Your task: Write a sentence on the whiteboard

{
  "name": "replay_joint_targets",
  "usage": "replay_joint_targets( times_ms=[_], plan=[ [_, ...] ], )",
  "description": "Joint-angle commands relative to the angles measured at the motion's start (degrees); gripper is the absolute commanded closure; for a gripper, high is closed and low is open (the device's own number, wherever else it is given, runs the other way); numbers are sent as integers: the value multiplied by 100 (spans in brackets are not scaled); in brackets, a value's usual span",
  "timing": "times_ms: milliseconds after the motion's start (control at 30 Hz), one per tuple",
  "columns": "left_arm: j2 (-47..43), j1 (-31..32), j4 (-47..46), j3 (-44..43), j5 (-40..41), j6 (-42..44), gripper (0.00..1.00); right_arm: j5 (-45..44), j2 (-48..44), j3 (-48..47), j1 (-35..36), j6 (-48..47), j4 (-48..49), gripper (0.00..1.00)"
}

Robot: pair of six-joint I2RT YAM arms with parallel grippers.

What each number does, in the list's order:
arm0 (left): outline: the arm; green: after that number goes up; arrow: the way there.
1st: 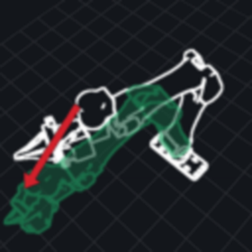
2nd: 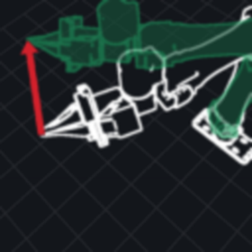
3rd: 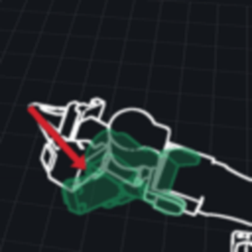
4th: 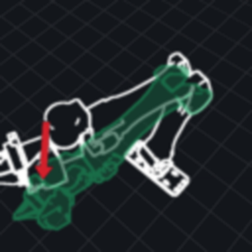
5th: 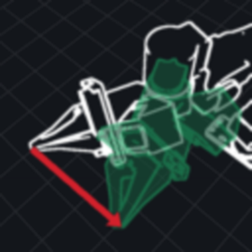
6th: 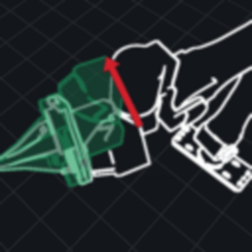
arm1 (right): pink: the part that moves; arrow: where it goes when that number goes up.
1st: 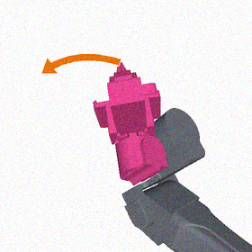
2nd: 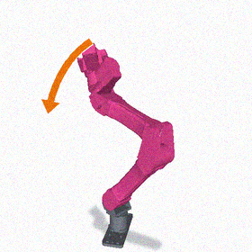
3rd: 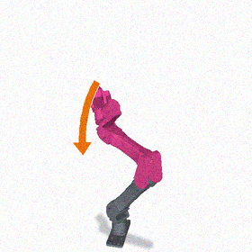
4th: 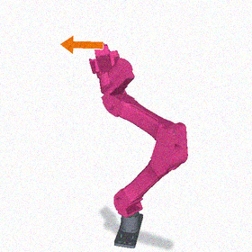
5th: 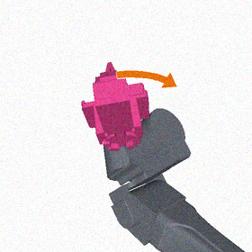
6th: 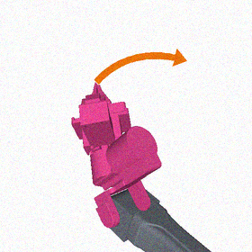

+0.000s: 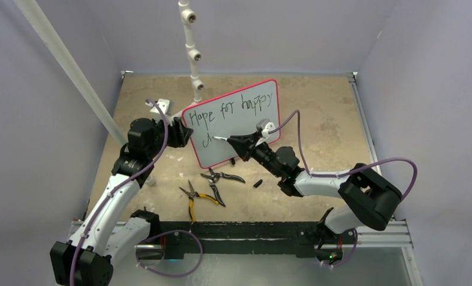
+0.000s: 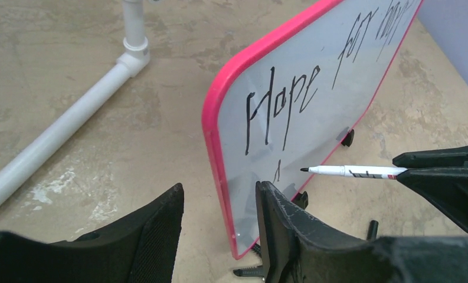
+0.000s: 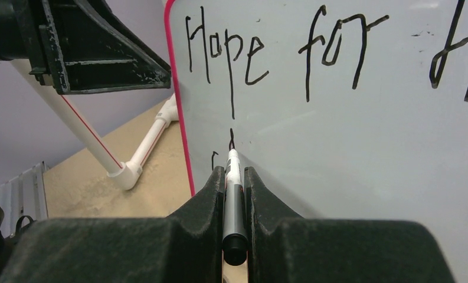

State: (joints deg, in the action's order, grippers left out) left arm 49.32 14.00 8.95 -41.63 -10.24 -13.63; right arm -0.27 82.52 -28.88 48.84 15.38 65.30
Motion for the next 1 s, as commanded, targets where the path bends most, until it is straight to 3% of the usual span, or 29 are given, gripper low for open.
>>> replay_joint_targets(
  times_ms=[0, 400, 967],
  plan=[
    [263, -29, -332, 7, -544, -134, 53, 173, 90, -67, 3, 0, 329, 100],
    [495, -64, -350, -46, -733, -79, 67, 104, 358, -226, 3, -3, 330, 100],
    [544, -64, -332, -55, -769, -43, 72, 45, 533, -319, 3, -53, 237, 100]
  ],
)
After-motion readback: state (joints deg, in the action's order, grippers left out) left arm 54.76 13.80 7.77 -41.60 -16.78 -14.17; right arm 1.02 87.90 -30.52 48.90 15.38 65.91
